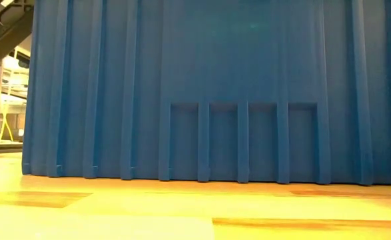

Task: Pick and place slides into bin
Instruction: Put the gray slipper into the blue bin

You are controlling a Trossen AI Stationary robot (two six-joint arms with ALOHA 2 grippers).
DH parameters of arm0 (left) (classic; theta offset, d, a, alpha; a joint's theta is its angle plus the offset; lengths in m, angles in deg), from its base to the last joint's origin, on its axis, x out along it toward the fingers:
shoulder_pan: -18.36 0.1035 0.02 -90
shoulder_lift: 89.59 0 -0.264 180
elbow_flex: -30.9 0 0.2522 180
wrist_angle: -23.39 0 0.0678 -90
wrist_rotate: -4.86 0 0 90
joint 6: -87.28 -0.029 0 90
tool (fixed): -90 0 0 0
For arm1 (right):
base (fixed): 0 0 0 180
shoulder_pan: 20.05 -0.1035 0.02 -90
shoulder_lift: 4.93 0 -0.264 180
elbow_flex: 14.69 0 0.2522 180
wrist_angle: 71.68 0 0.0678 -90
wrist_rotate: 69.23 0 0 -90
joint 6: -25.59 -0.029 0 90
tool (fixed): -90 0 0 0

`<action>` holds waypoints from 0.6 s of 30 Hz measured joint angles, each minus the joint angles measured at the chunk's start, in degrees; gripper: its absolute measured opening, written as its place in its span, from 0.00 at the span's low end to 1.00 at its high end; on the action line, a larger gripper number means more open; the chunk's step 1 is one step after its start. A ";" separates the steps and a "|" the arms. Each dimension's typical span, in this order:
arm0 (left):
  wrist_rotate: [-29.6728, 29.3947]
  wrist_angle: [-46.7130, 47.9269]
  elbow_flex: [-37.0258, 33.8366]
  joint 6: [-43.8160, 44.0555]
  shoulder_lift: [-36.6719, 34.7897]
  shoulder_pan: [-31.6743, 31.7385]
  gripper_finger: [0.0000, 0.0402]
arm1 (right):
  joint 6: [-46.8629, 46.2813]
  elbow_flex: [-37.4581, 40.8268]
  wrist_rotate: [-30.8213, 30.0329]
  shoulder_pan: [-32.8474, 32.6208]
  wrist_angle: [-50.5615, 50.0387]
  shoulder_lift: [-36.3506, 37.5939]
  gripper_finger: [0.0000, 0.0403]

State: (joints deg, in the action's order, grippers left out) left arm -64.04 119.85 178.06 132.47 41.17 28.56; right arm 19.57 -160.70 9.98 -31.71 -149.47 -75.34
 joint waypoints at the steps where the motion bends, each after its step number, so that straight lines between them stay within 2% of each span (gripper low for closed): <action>1: -0.77 -0.61 0.07 0.18 0.40 -0.06 0.76 | -0.17 0.00 -0.18 0.00 -0.17 0.00 0.52; 4: -3.06 0.15 -0.26 0.25 1.20 0.02 0.76 | -0.56 0.00 -0.62 0.00 -0.78 0.00 0.52; 10: -1.40 -5.57 -0.10 0.78 3.91 -0.08 0.76 | -0.56 -0.02 -0.83 0.00 -1.15 -0.02 0.52; 18: -1.89 -6.21 -0.22 1.13 5.63 -0.08 0.76 | -1.02 0.00 -1.15 0.00 -1.38 -0.02 0.52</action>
State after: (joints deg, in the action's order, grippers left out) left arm -65.93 113.64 177.84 133.60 46.81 28.47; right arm 18.55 -160.70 8.83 -31.71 -150.85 -75.36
